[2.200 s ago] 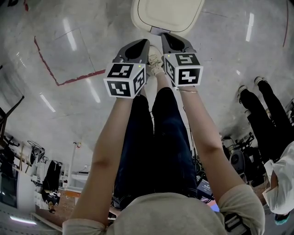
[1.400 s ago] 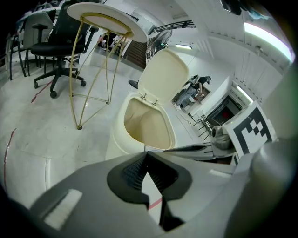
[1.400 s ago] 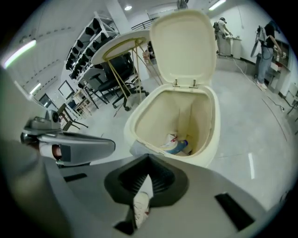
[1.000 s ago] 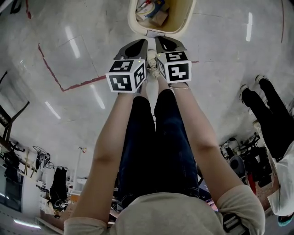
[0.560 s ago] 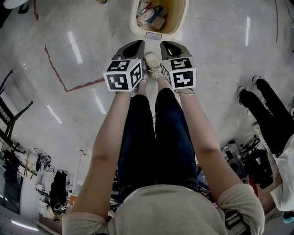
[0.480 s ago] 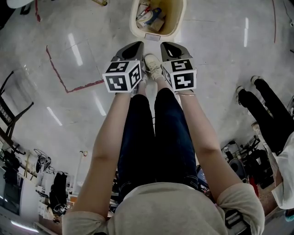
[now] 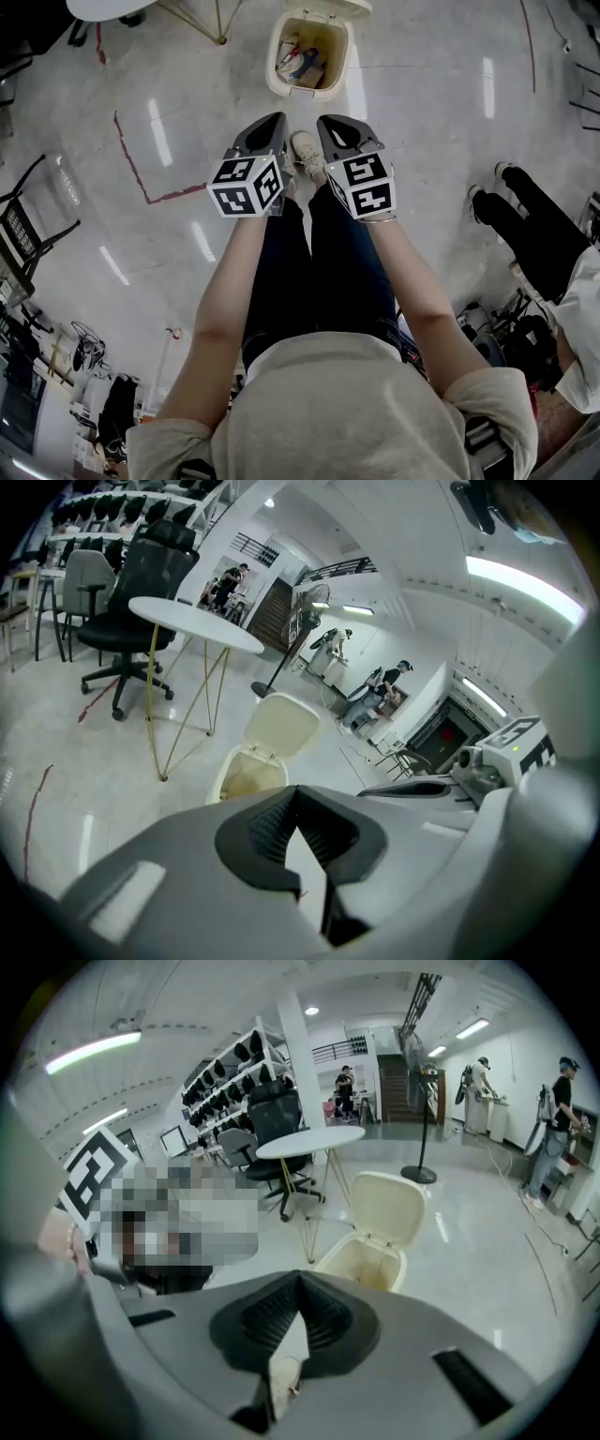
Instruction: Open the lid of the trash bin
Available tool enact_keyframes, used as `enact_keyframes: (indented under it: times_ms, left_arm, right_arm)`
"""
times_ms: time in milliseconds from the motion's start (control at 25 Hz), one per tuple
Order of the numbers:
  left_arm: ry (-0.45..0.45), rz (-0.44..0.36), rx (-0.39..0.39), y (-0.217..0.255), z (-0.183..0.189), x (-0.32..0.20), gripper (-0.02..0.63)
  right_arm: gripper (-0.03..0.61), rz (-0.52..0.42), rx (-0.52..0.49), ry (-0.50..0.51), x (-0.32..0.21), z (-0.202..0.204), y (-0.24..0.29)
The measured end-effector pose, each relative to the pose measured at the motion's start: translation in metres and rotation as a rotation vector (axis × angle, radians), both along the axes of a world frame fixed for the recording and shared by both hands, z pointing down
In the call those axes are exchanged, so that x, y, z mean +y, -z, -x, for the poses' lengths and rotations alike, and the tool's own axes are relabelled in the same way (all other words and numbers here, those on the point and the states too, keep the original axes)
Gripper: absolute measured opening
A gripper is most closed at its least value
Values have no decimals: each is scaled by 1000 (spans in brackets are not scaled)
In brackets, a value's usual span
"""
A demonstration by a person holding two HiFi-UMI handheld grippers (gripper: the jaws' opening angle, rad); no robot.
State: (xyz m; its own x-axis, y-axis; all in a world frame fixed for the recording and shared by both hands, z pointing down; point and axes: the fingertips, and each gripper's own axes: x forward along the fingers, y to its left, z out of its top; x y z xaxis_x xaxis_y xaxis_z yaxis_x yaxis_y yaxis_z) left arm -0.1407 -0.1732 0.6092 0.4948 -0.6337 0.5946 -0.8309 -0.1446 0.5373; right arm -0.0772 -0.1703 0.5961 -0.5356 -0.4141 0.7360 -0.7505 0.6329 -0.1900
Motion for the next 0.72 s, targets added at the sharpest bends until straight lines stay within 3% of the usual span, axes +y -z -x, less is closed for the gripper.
enact_keyframes:
  times_ms: [240,720]
  left_arm:
    - [-78,-106,-29,68,-11,4,9]
    - [-91,-250,-48,166,-6,5,9]
  right_arm:
    - [0,22,-104,-26,5,8,57]
    - [0,-173,-67,30,-2,9,159]
